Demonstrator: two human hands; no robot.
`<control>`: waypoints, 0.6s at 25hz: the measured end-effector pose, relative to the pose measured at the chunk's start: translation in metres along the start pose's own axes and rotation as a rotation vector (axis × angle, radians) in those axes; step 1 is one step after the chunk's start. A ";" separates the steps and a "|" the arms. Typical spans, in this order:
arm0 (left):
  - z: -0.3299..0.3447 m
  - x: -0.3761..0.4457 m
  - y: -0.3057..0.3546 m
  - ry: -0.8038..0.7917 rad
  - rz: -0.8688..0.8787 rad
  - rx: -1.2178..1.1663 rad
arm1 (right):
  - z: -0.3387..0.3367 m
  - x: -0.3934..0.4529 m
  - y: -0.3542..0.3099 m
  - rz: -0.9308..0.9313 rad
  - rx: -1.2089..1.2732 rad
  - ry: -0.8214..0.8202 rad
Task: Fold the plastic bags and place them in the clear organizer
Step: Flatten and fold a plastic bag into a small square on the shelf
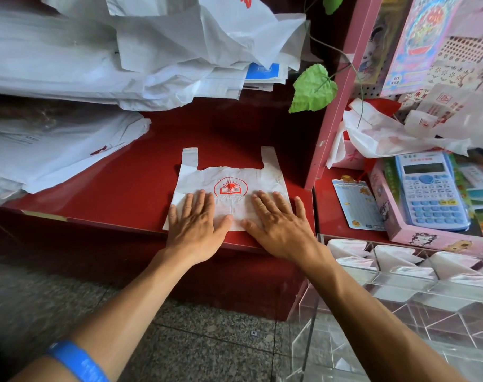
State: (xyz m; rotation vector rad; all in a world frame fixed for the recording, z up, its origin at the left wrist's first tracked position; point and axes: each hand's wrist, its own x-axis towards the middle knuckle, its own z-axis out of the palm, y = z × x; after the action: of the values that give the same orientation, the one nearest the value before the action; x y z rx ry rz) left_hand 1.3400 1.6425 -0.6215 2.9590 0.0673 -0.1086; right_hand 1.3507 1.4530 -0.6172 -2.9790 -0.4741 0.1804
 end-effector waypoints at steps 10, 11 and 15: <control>-0.006 -0.004 -0.030 0.011 0.002 0.036 | -0.007 -0.018 0.006 0.011 -0.032 -0.040; -0.006 -0.005 -0.033 0.012 0.005 0.042 | -0.007 -0.020 0.006 0.017 -0.032 -0.037; -0.013 -0.008 -0.049 -0.023 0.062 -0.002 | -0.010 -0.027 0.007 0.019 -0.016 -0.044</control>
State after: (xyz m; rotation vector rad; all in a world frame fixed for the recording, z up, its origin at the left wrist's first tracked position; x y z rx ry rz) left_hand 1.3301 1.6927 -0.6172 2.9537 -0.0269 -0.1342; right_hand 1.3288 1.4364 -0.6054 -3.0013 -0.4546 0.2454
